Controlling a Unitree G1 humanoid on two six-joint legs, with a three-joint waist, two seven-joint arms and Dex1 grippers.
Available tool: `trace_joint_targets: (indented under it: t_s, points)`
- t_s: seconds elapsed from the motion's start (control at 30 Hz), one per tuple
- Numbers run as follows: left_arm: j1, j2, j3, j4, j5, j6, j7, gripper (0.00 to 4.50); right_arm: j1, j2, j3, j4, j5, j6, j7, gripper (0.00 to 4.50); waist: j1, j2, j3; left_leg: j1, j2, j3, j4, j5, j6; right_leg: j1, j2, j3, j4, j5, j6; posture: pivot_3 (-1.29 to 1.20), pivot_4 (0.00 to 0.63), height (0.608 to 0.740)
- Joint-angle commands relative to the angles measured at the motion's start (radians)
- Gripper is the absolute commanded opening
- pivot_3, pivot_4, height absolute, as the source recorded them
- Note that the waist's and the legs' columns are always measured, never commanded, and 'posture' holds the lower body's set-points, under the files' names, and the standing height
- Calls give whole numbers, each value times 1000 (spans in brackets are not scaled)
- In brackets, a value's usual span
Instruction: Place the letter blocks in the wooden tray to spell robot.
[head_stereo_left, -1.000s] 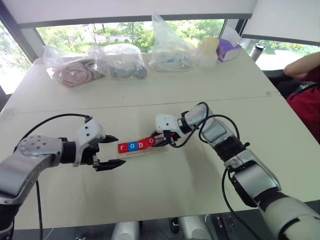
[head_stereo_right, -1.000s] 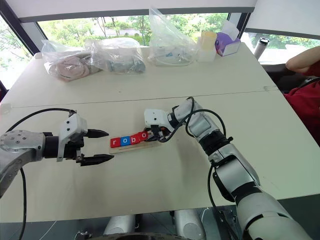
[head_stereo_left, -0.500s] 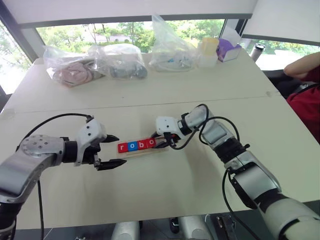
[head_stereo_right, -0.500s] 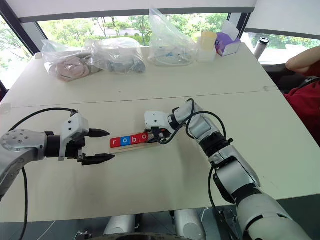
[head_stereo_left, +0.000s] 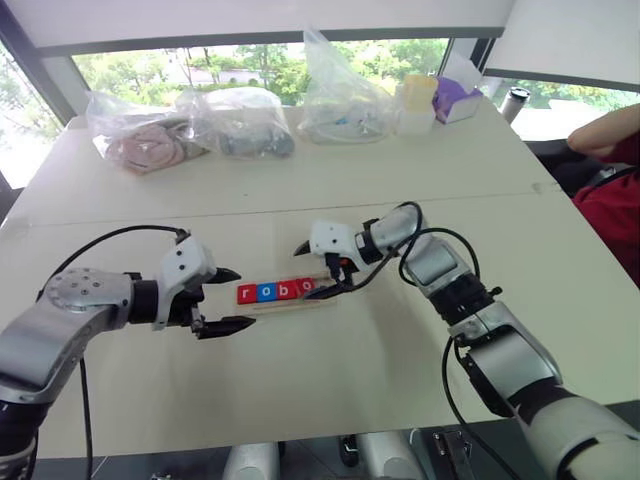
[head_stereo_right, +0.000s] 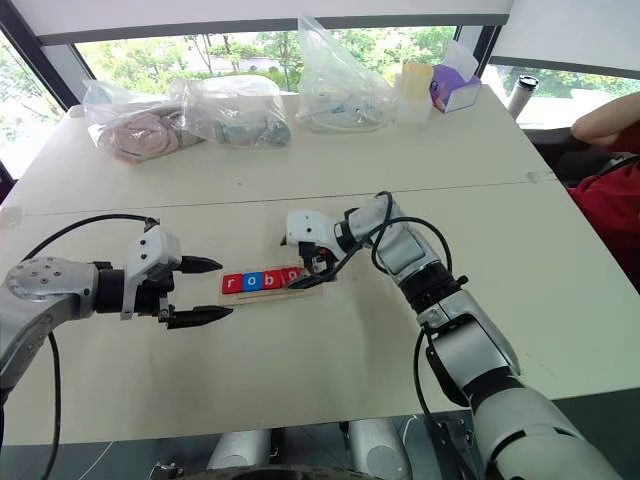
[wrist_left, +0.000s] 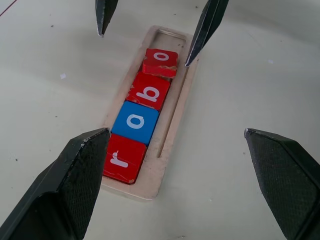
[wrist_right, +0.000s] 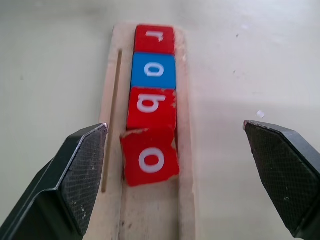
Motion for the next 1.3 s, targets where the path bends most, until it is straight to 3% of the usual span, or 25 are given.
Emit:
trace_joint_targets:
  t_s: [0.03,0.17,0.63,0.9,1.3]
  points:
    - [-17,-4,2,-3,6,-12,2,4500,-12,29,-25,-16,13,9,-52,4462,0,0,0,0,0,0,0,0,0,0,0,0,0,0,0,0,150,740]
    - [-20,-11,-3,-5,5,-9,7,4500,-45,68,-15,47,-28,6,-148,4462,0,0,0,0,0,0,0,0,0,0,0,0,0,0,0,0,150,740]
    - [-6,-21,-5,-15,6,-9,23,4500,-67,46,17,115,-85,-48,-159,4462,0,0,0,0,0,0,0,0,0,0,0,0,0,0,0,0,150,740]
    - [-10,-29,-6,-16,6,-10,22,4500,-104,103,-171,38,93,140,-223,4462,0,0,0,0,0,0,0,0,0,-1,0,0,0,0,0,0,150,740]
    - [-94,-84,73,-57,-166,76,48,4500,128,-130,-367,-220,93,207,-469,4462,4,0,0,-1,-1,0,0,0,0,0,-2,0,-1,0,0,0,150,740]
